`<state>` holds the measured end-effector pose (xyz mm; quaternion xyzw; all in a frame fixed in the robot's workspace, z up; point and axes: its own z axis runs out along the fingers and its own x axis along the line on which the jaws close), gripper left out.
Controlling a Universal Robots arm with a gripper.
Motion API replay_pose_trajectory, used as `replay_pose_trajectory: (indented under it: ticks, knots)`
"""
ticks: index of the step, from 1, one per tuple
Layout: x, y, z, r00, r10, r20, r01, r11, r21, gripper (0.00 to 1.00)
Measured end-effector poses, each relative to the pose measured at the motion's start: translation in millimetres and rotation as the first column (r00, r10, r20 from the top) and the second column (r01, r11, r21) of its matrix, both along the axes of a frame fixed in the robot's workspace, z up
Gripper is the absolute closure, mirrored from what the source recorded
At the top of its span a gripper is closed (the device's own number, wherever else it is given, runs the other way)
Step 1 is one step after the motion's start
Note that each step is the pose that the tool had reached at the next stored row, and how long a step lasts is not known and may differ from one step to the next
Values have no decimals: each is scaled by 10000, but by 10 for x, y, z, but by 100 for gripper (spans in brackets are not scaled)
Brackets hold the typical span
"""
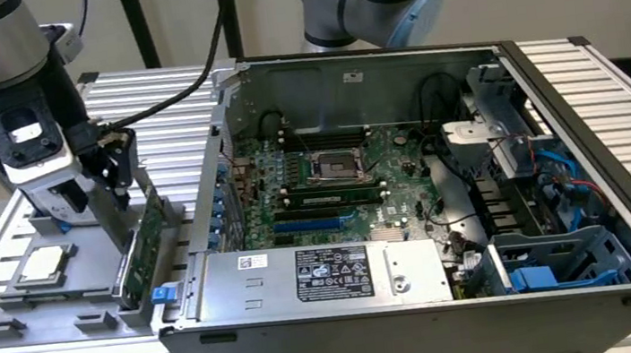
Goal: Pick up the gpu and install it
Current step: 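Pick up the gpu and move the gpu toward the slot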
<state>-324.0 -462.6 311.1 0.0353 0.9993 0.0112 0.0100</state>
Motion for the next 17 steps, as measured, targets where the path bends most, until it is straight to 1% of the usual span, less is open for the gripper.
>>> replay_pose_trajectory:
  ticks: [7, 17]
  knots:
    - [101, -10, -129, 10000, 0, 3, 0, 10000, 2, 46]
    - [108, -24, -310, 10000, 0, 2, 0, 10000, 1, 46]
